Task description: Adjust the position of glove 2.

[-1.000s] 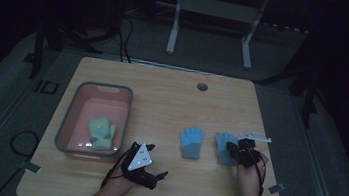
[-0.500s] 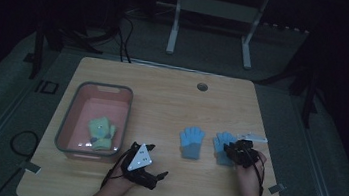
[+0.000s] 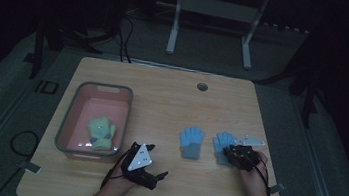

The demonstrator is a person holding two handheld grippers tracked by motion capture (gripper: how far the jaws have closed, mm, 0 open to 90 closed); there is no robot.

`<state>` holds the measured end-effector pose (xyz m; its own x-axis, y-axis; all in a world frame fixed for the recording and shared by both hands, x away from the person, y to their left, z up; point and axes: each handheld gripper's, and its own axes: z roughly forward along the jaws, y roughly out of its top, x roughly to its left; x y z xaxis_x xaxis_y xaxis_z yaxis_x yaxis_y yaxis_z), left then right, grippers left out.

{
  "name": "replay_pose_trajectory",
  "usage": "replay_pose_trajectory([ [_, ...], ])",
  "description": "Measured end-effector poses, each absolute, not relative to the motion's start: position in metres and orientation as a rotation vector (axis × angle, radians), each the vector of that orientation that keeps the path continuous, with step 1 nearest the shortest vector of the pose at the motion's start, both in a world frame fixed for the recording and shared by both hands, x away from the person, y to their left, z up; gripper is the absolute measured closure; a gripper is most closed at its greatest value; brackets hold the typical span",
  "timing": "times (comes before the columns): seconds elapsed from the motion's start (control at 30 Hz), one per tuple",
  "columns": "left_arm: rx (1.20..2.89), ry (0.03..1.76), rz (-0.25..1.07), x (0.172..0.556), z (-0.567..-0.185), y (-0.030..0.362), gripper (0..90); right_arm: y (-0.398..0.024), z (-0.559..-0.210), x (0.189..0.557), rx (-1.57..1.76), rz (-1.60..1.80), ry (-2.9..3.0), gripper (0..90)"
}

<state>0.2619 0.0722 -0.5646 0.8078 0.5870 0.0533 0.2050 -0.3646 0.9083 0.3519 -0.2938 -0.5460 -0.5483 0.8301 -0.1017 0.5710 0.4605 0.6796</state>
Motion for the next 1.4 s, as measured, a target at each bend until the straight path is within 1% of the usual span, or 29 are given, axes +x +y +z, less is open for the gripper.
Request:
replay_pose_trajectory([
  [0.07,1.938,0.594,0.453,0.262,-0.565,0.072,2.3,-0.293,-0.548,0.351,1.167,0.839,2.279,70.3],
  [0.13,1.939,0.593,0.453,0.262,-0.565,0.072,2.3,-0.292,-0.549,0.350,1.176,0.828,2.259,78.6],
  [0.37,1.938,0.597,0.451,0.262,-0.565,0.072,2.3,-0.284,-0.549,0.347,1.217,0.780,2.198,85.2],
  [0.5,1.938,0.598,0.451,0.262,-0.565,0.072,2.3,-0.283,-0.539,0.346,1.250,0.819,2.167,86.3],
  [0.67,1.937,0.597,0.452,0.262,-0.565,0.072,2.3,-0.281,-0.514,0.344,1.274,0.870,2.108,86.6],
  [0.9,1.938,0.599,0.452,0.262,-0.565,0.072,2.3,-0.264,-0.486,0.341,1.259,0.929,2.094,86.5],
  [1.2,1.937,0.599,0.450,0.263,-0.565,0.072,2.3,-0.229,-0.466,0.340,1.220,1.002,2.113,86.6],
  [1.4,1.937,0.596,0.452,0.263,-0.564,0.073,2.3,-0.203,-0.467,0.339,1.189,1.036,2.160,86.6],
])
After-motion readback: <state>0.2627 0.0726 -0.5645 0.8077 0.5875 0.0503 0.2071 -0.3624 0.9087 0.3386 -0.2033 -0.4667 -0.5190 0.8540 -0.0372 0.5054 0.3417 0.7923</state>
